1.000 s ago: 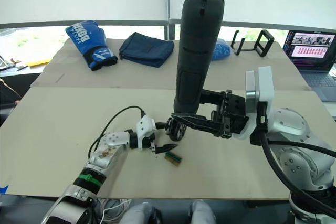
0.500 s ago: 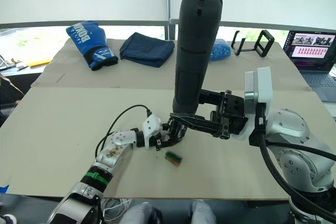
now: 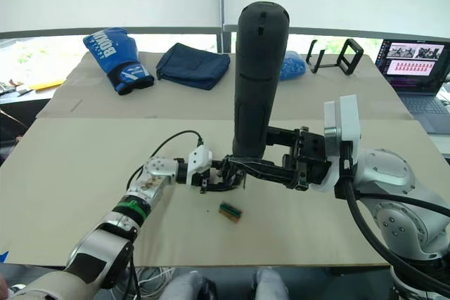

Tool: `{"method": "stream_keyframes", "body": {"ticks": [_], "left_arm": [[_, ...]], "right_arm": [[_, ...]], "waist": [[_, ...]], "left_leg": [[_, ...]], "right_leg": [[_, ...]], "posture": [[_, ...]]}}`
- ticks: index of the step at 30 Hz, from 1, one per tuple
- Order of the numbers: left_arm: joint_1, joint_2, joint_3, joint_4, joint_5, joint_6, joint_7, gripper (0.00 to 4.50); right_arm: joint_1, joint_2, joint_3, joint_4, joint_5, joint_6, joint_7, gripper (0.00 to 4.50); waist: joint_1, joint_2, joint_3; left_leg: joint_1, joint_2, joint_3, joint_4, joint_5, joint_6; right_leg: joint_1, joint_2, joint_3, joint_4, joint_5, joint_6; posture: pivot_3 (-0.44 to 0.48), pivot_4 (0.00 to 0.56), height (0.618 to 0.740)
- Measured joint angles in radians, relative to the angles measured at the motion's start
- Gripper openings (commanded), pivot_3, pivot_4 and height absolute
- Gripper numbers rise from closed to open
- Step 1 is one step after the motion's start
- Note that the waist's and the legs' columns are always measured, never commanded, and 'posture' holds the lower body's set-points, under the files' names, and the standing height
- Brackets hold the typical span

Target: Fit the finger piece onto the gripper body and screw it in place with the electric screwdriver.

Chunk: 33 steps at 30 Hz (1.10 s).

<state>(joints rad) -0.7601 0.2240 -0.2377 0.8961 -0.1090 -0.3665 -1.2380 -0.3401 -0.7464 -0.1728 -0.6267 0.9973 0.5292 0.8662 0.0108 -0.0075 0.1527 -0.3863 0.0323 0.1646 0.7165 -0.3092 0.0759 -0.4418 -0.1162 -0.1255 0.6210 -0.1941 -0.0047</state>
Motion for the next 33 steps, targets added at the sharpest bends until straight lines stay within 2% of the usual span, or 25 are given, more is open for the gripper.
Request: {"method": "stream_keyframes", "body": {"ticks": [4, 6, 9, 16, 22, 28, 33], "left_arm": [[-0.016, -0.016, 0.015, 0.049, -0.002, -0.018, -0.011, 2.32], [-0.018, -0.015, 0.024, 0.056, -0.006, -0.007, -0.021, 3.35], [-0.018, -0.013, 0.03, 0.055, -0.006, 0.001, -0.016, 4.48], [0.051, 0.01, 0.066, -0.045, -0.017, 0.022, 0.001, 4.48], [0.163, 0.022, 0.088, -0.234, -0.038, 0.133, 0.059, 4.48], [0.257, 0.029, 0.076, -0.428, -0.038, 0.269, 0.115, 4.48], [0.289, 0.01, 0.05, -0.494, -0.031, 0.31, 0.163, 4.48]], "right_arm": [[-0.002, 0.0, 0.002, 0.001, 0.0, 0.0, 0.002, 1.91], [-0.002, 0.0, 0.002, 0.002, 0.0, 0.001, 0.002, 1.91], [-0.002, 0.0, 0.002, 0.002, 0.0, 0.001, 0.002, 1.91], [-0.015, 0.001, 0.006, 0.008, 0.0, 0.003, 0.001, 1.91], [-0.028, 0.002, 0.01, 0.009, 0.0, 0.003, 0.001, 1.91], [-0.049, 0.004, 0.015, 0.034, -0.005, 0.003, 0.006, 1.91], [-0.054, 0.004, 0.016, 0.054, -0.014, 0.003, 0.025, 1.91]], "waist": [[0.001, 0.0, 0.0], [0.0, 0.0, 0.0], [0.0, 0.0, 0.0], [-0.008, 0.0, 0.0], [-0.007, 0.0, 0.0], [-0.002, 0.0, 0.0], [0.002, 0.0, 0.0]], "left_leg": [[-0.001, 0.0, 0.0, 0.001, -0.001, 0.002], [-0.001, 0.0, 0.0, 0.002, -0.001, 0.002], [-0.001, 0.0, 0.0, 0.003, -0.001, 0.002], [-0.001, 0.001, 0.0, 0.003, -0.001, 0.002], [-0.001, 0.001, 0.0, 0.003, -0.001, 0.002], [-0.002, 0.0, 0.0, 0.004, -0.001, 0.002], [-0.002, 0.0, 0.0, 0.004, -0.002, 0.003]], "right_leg": [[0.0, 0.0, 0.0, -0.001, 0.001, 0.001], [0.0, 0.0, 0.0, -0.001, 0.001, 0.001], [0.0, 0.0, 0.0, -0.001, 0.001, 0.001], [0.0, 0.0, 0.0, 0.0, 0.001, 0.001], [0.0, 0.0, 0.001, 0.0, 0.001, 0.001], [0.0, 0.0, 0.001, 0.0, 0.001, 0.002], [0.0, 0.0, 0.0, -0.001, 0.001, 0.002]], "posture": [[0.0, 0.15, 0.74], [0.0, 0.15, 0.74], [0.0, 0.15, 0.74], [0.0, 0.15, 0.74], [0.0, 0.15, 0.74], [0.0, 0.15, 0.74], [0.0, 0.15, 0.74]]}}
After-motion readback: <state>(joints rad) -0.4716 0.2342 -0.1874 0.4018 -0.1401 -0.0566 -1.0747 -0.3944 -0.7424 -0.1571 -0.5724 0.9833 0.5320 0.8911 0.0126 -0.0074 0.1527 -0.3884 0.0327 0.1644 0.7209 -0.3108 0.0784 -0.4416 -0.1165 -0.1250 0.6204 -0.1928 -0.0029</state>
